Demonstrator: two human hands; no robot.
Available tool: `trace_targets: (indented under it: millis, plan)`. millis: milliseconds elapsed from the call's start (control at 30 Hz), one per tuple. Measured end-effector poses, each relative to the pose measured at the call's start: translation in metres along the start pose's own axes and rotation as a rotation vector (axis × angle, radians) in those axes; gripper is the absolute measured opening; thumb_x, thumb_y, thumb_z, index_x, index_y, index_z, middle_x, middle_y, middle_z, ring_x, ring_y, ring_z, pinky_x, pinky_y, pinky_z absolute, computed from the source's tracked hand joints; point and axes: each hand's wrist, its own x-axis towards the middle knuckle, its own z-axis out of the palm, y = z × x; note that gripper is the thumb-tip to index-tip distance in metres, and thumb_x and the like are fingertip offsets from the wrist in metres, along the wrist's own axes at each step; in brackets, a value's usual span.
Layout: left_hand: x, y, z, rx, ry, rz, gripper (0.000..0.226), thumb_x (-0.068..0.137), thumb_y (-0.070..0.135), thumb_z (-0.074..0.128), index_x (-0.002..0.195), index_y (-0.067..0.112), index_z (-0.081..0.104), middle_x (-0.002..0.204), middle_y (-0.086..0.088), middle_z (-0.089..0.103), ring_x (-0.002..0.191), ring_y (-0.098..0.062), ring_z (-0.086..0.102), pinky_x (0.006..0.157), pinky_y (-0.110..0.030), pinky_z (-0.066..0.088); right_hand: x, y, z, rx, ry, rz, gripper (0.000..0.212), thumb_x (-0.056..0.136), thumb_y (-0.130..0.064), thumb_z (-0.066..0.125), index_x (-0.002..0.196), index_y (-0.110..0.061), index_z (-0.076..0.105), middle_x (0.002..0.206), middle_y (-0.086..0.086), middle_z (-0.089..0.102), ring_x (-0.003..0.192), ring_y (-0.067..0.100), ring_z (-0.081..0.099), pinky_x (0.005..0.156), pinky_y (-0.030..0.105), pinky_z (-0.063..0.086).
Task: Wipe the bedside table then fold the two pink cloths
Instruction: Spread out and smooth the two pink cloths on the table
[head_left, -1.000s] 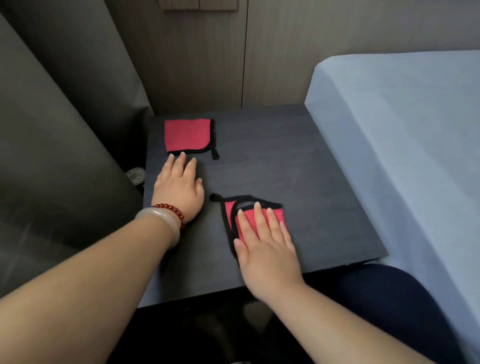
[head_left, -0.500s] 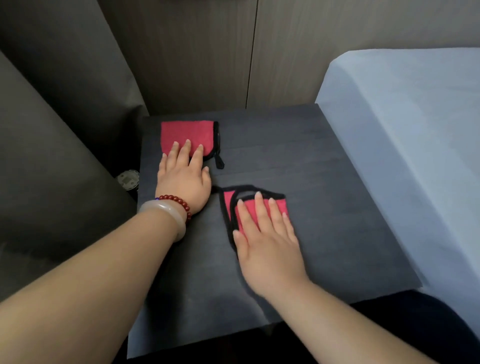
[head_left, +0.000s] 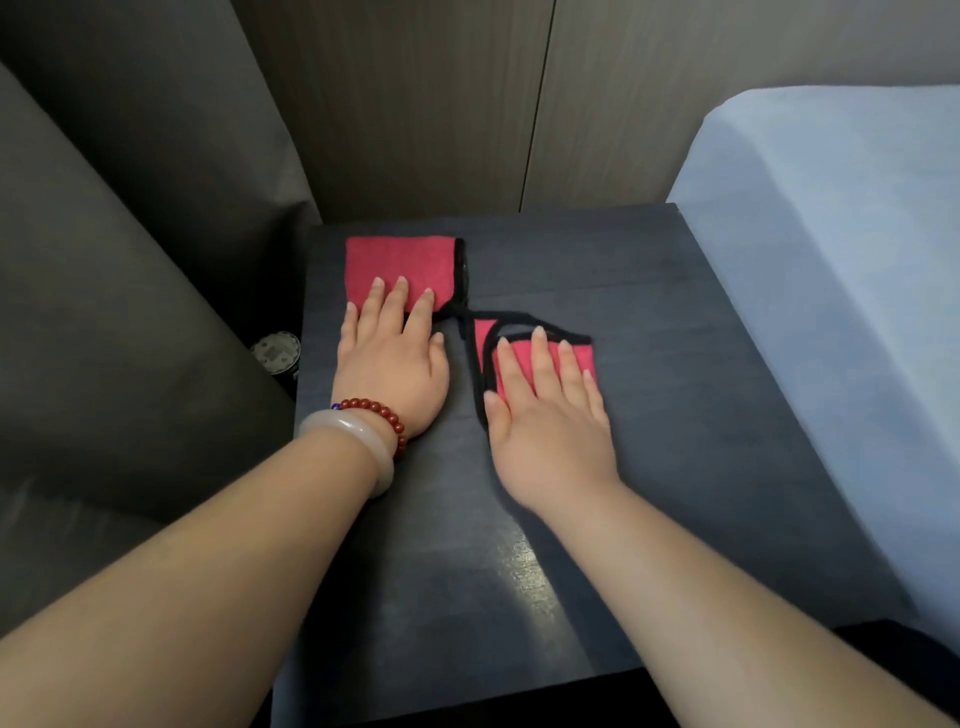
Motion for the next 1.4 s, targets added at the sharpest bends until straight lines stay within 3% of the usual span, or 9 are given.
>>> trace_targets:
  millis: [200, 500, 667, 867, 1033, 1100, 1233, 1300, 1400]
  plan:
    - [0.0, 0.0, 0.0, -0.018, 0.006, 0.009, 0.054, 0.101, 0.035, 0.029, 0.152, 0.023, 0.023, 0.162, -0.004, 0.013, 0.149, -0.021, 0.001, 0.12, -0.04, -0.004, 0.123, -0.017, -0.015, 0.011, -0.094, 0.111, 0.056, 0.1, -0.049, 0.011, 0.151, -0.036, -0.005, 0.16, -0.003, -0.018, 0.147, 0.022, -0.015, 0.119, 0.042, -0.007]
    - [0.0, 0.0, -0.001, -0.038, 0.023, 0.007, 0.053, 0.1, 0.034, 0.03, 0.151, 0.023, 0.025, 0.161, -0.004, 0.015, 0.149, -0.021, 0.002, 0.12, -0.04, -0.003, 0.068, -0.008, -0.006, 0.015, -0.014, 0.021, 0.055, 0.099, -0.05, 0.013, 0.151, -0.039, -0.001, 0.16, -0.006, -0.014, 0.147, 0.019, -0.013, 0.119, 0.039, -0.006]
    - [0.0, 0.001, 0.0, -0.065, 0.054, 0.004, 0.052, 0.099, 0.03, 0.034, 0.15, 0.022, 0.03, 0.16, -0.005, 0.019, 0.149, -0.022, 0.006, 0.12, -0.041, -0.001, 0.157, -0.003, -0.021, 0.04, -0.057, 0.27, 0.056, 0.099, -0.049, 0.013, 0.151, -0.037, -0.004, 0.16, -0.003, -0.016, 0.147, 0.024, -0.013, 0.118, 0.043, -0.006]
    - [0.0, 0.0, -0.001, -0.071, 0.055, 0.006, 0.055, 0.096, 0.033, 0.028, 0.149, 0.02, 0.032, 0.16, -0.006, 0.021, 0.148, -0.023, 0.008, 0.12, -0.041, 0.0, 0.167, -0.027, -0.018, -0.008, -0.08, -0.108, 0.053, 0.1, -0.046, 0.014, 0.151, -0.04, 0.003, 0.161, -0.008, -0.009, 0.148, 0.018, -0.008, 0.119, 0.039, -0.003]
    - [0.0, 0.0, -0.001, -0.079, 0.05, 0.012, 0.052, 0.099, 0.03, 0.034, 0.15, 0.02, 0.031, 0.16, -0.006, 0.02, 0.149, -0.023, 0.006, 0.12, -0.041, -0.001, 0.175, 0.036, -0.037, 0.002, -0.058, 0.267, 0.054, 0.1, -0.046, 0.012, 0.152, -0.038, 0.0, 0.161, -0.005, -0.012, 0.148, 0.021, -0.007, 0.119, 0.042, -0.001]
    - [0.001, -0.001, -0.001, -0.078, 0.055, 0.004, 0.051, 0.099, 0.03, 0.035, 0.149, 0.02, 0.032, 0.16, -0.006, 0.02, 0.149, -0.023, 0.006, 0.12, -0.041, -0.001, 0.162, 0.019, -0.032, -0.021, -0.056, 0.19, 0.054, 0.1, -0.046, 0.013, 0.152, -0.037, -0.001, 0.161, -0.004, -0.012, 0.148, 0.023, -0.008, 0.119, 0.043, -0.001]
    - [0.001, 0.0, -0.001, -0.08, 0.045, 0.0, 0.052, 0.099, 0.029, 0.036, 0.15, 0.02, 0.031, 0.16, -0.006, 0.02, 0.149, -0.023, 0.006, 0.12, -0.042, 0.001, 0.121, -0.003, -0.014, -0.005, -0.044, -0.131, 0.052, 0.1, -0.048, 0.014, 0.151, -0.041, 0.004, 0.161, -0.009, -0.008, 0.148, 0.017, -0.007, 0.119, 0.039, -0.003]
    - [0.001, 0.001, -0.002, -0.086, 0.052, 0.004, 0.052, 0.098, 0.028, 0.037, 0.149, 0.019, 0.033, 0.16, -0.007, 0.021, 0.148, -0.023, 0.007, 0.12, -0.042, 0.002, 0.121, 0.026, -0.02, -0.003, -0.041, -0.045, 0.053, 0.1, -0.048, 0.013, 0.151, -0.04, 0.004, 0.161, -0.008, -0.008, 0.148, 0.017, -0.005, 0.119, 0.037, -0.002]
    - [0.0, 0.001, -0.003, -0.096, 0.049, 0.002, 0.051, 0.098, 0.027, 0.037, 0.148, 0.018, 0.034, 0.159, -0.008, 0.022, 0.148, -0.024, 0.007, 0.12, -0.042, 0.001, 0.117, 0.056, -0.029, -0.016, -0.024, 0.238, 0.053, 0.1, -0.047, 0.011, 0.152, -0.038, 0.001, 0.161, -0.005, -0.009, 0.148, 0.019, -0.005, 0.12, 0.038, 0.0]
